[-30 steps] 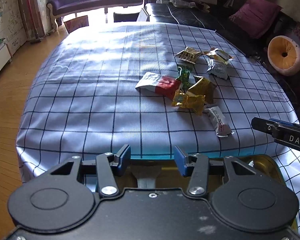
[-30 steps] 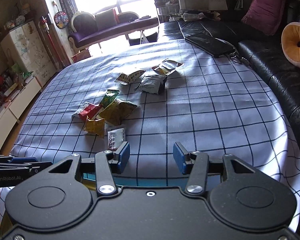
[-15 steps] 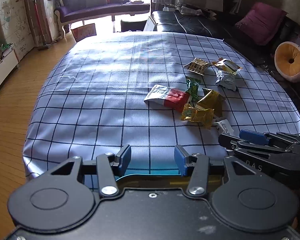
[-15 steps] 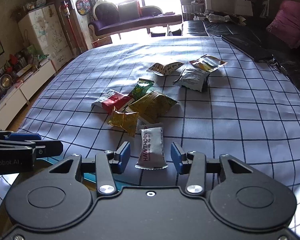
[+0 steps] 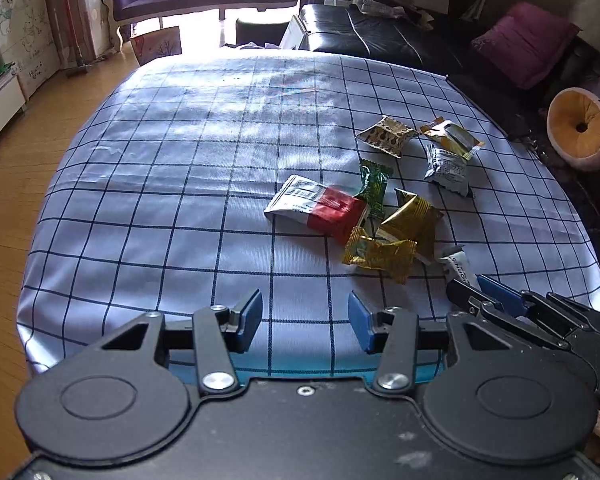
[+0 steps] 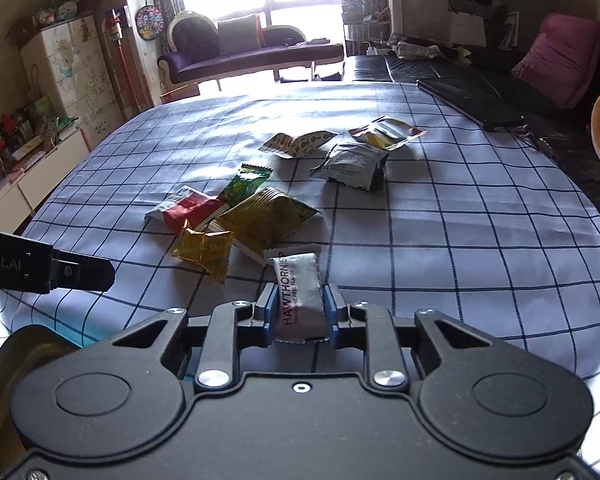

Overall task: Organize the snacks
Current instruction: 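Grasp the white Hawthorn packet with the right tool, then grasp the red-and-white packet with the left tool while the right tool holds the Hawthorn packet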

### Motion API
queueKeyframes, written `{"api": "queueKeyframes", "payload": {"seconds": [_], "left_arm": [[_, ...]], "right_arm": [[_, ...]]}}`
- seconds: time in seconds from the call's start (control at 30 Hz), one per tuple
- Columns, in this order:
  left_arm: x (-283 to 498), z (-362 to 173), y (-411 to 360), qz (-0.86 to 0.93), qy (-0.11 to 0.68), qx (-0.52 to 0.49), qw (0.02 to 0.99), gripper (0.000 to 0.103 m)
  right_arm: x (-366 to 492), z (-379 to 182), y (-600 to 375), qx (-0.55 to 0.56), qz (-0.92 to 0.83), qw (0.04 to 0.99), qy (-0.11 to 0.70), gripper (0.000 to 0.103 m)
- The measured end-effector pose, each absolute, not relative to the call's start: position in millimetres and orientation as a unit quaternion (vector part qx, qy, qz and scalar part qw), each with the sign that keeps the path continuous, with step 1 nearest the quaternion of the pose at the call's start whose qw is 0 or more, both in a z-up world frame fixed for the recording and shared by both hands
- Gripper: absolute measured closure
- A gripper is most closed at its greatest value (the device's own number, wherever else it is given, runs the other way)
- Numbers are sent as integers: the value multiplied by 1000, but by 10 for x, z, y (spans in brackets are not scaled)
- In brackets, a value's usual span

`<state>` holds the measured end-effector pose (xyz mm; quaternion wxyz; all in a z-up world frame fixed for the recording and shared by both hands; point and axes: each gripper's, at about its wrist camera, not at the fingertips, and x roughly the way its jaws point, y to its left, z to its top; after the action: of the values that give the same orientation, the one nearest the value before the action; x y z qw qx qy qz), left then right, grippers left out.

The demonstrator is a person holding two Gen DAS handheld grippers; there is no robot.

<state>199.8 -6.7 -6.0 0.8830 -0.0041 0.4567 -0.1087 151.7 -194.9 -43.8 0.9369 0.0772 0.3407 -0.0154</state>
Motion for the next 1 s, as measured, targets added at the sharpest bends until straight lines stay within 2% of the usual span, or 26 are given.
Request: {"api": "queueKeyframes", "payload": {"seconds": [0.4,1.0], "left_arm": [[2448,-87,-277,-95,486,-64,866,56],[3058,-236,-484,-28,496,-58,866,54]], "right_arm": [[1525,-496,-2173,105,-50,946,304,70],[1467,-503,-2231,112,-49,948,293,70]]}}
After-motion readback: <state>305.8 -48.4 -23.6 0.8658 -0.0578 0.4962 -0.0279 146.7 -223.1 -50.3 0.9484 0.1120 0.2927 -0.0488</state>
